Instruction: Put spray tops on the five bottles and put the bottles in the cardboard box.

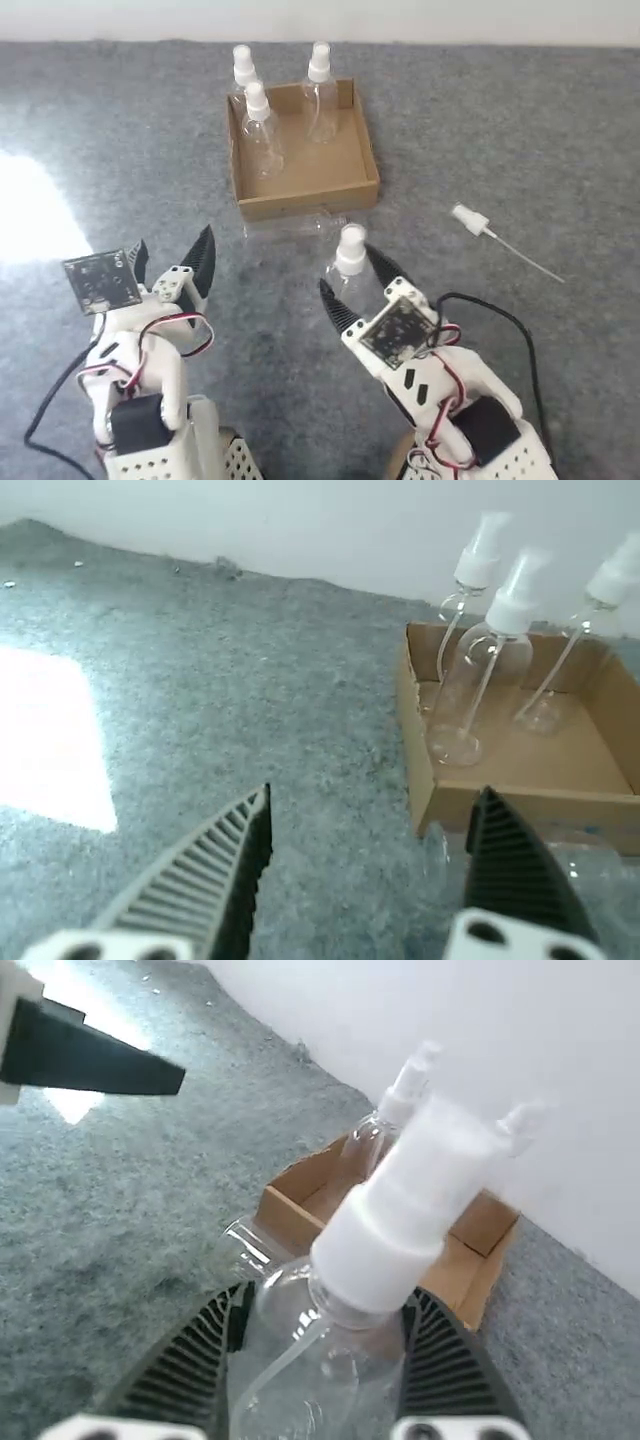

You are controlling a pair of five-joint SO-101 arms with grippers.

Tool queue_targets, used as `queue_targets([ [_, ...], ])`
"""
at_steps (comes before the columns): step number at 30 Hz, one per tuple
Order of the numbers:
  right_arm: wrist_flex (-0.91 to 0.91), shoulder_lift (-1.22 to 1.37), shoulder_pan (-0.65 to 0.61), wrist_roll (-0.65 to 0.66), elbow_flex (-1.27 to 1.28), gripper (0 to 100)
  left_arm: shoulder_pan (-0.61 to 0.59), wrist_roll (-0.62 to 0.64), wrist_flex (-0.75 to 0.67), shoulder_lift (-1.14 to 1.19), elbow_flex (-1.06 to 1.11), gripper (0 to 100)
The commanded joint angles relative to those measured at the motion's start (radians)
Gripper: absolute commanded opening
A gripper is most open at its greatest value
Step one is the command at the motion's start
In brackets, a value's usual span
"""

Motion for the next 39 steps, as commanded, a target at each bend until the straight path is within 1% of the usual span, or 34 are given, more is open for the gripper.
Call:
queue_targets([
  [1, 0.008, -0.008, 0.050, -0.020, -0.129, 5.4, -0.031, 0.012, -0.020, -0.014, 0.022, 29],
  [4, 0.008, -0.005, 0.048, -0.018, -0.178, 5.4, -0.054, 0.012, -0.061, -0.014, 0.047, 29],
  [7, 0.008, 0.056, 0.051, -0.017, -0.259, 5.4, -0.060, 0.012, -0.084, -0.014, 0.064, 29],
  [16, -0.007, 0.475, 0.051, -0.014, -0.574, 5.4, -0.060, 0.009, -0.086, -0.014, 0.067, 29],
  [20, -0.116, 0.624, 0.051, -0.012, -0.631, 5.4, -0.060, 0.009, -0.086, -0.014, 0.067, 29],
  [32, -0.486, 0.975, 0.051, -0.012, -0.651, 5.4, -0.060, 0.008, -0.087, -0.014, 0.076, 29],
  [39, -0.564, 1.168, 0.087, -0.012, -0.773, 5.4, -0.058, 0.008, -0.087, -0.014, 0.076, 29],
])
